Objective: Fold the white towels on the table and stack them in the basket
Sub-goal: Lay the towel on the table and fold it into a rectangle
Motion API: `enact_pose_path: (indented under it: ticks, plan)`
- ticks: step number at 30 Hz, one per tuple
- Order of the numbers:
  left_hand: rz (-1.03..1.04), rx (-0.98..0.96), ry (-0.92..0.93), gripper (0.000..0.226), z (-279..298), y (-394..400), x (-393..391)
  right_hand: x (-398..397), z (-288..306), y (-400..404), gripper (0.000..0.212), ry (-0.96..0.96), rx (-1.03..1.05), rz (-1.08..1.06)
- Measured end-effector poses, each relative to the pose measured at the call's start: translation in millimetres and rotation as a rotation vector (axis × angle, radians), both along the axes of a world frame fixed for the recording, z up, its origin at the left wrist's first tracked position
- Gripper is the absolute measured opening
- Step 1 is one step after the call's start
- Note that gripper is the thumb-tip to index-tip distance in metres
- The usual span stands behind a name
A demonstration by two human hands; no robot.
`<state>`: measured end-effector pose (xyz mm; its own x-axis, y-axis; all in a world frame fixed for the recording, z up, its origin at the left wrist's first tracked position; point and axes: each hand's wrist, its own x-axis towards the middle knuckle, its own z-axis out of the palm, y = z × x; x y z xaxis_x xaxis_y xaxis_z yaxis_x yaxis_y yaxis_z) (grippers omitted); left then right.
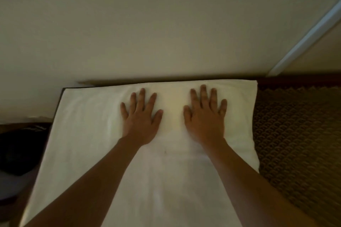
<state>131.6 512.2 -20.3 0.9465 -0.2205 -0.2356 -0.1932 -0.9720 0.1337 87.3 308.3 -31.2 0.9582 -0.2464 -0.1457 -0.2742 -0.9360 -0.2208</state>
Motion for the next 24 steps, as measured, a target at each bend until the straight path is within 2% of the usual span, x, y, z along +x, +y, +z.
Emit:
enact_pose_path:
  ticks: [9,12,14,16,18,22,24]
  plan:
    - [0.153,0.079,-0.032,0.083,2.7,184.9,39.4,-0.6,3.0,-5.6,0.067,0.005,-0.045,0.009]
    - [0.170,0.056,-0.065,0.084,6.8,214.6,53.0,2.4,5.7,-2.1,0.065,-0.007,-0.035,-0.012]
    - [0.161,0.045,-0.092,0.078,2.4,214.0,55.7,0.2,3.7,12.6,0.060,0.007,-0.088,-0.108]
    - [0.159,0.010,-0.110,0.072,-1.7,212.1,55.9,-6.0,6.9,51.3,0.059,0.006,-0.074,-0.274]
    - [0.159,-0.107,-0.128,0.070,-2.9,218.0,57.7,-17.2,11.5,120.5,0.060,-0.004,-0.020,-0.372]
    - [0.250,-0.542,-0.086,0.063,6.5,252.3,55.0,-56.6,16.1,299.2,0.058,-0.110,0.036,-0.180]
    - [0.289,-0.577,-0.065,0.062,12.2,275.4,48.1,-73.5,22.8,373.0,0.054,-0.160,0.070,-0.100]
